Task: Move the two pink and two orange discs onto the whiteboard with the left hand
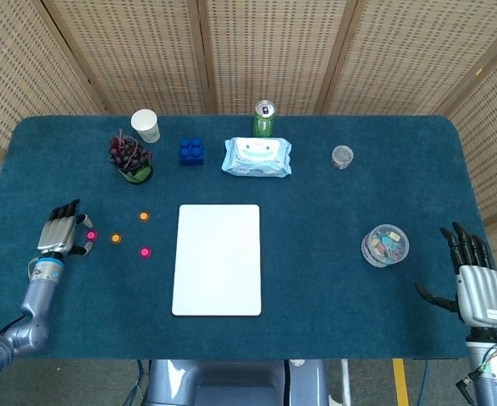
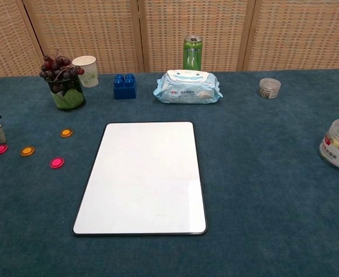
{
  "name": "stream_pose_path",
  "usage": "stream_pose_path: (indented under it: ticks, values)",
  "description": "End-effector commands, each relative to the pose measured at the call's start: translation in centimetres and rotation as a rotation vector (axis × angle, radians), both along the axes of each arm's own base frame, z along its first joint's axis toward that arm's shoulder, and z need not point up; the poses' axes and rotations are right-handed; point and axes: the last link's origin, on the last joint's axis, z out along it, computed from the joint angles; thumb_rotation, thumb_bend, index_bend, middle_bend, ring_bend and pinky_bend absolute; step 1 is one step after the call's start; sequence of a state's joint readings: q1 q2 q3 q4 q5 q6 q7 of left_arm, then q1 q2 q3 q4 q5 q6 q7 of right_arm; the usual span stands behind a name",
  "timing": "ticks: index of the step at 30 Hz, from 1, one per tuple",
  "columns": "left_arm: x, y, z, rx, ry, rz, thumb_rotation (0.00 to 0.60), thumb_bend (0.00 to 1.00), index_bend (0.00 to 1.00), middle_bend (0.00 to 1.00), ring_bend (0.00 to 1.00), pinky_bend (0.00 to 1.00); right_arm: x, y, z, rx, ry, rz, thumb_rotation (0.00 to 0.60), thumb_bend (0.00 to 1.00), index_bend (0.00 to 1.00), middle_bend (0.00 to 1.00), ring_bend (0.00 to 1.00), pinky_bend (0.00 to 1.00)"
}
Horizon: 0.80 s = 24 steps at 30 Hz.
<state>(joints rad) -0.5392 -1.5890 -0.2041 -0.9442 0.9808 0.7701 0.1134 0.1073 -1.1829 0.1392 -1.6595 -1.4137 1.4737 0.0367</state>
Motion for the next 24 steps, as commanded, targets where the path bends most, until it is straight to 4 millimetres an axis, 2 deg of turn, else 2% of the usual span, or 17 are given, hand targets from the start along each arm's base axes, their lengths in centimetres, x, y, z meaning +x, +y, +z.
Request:
stream_pose_path:
  ticks: [1, 4, 8, 12, 16, 20, 24]
  values:
    - [-0.1, -0.1, 0.2, 0.002, 0.003, 0.004, 0.600, 0.33, 0.46, 0.00, 0.00, 0.00, 0.0, 0.0, 0.0, 0.001, -0.002, -0.001, 0.600, 0.23, 0.00, 0.00, 0.00, 0.00]
    - [0.0, -0.1, 0.3, 0.004, 0.003, 0.004, 0.600, 0.33, 0.51, 0.00, 0.00, 0.00, 0.0, 0.0, 0.0, 0.000, -0.002, 0.000, 0.600, 0.23, 0.00, 0.00, 0.00, 0.00]
    - [0.3, -0.1, 0.5, 0.009, -0.007, -0.003, 0.600, 0.33, 0.51, 0.00, 0.00, 0.00, 0.0, 0.0, 0.0, 0.000, -0.003, -0.001, 0.600, 0.23, 0.00, 0.00, 0.00, 0.00]
    - [1.5, -0.5, 1.1, 0.015, -0.028, -0.044, 0.600, 0.34, 0.51, 0.00, 0.00, 0.00, 0.0, 0.0, 0.0, 0.001, -0.005, -0.002, 0.600, 0.23, 0.00, 0.00, 0.00, 0.00]
    - [3.7, -1.1, 1.6, 0.010, -0.049, -0.121, 0.600, 0.33, 0.51, 0.00, 0.00, 0.00, 0.0, 0.0, 0.0, 0.001, -0.006, -0.001, 0.600, 0.23, 0.00, 0.00, 0.00, 0.00]
    - [7.5, -1.6, 1.5, -0.025, -0.069, -0.237, 0.600, 0.33, 0.51, 0.00, 0.00, 0.00, 0.0, 0.0, 0.0, 0.002, -0.007, -0.001, 0.600, 0.23, 0.00, 0.00, 0.00, 0.00]
    - [11.9, -1.5, 0.2, -0.074, -0.063, -0.354, 0.600, 0.33, 0.51, 0.00, 0.00, 0.00, 0.0, 0.0, 0.0, 0.000, -0.010, -0.002, 0.600, 0.23, 0.00, 0.00, 0.00, 0.00]
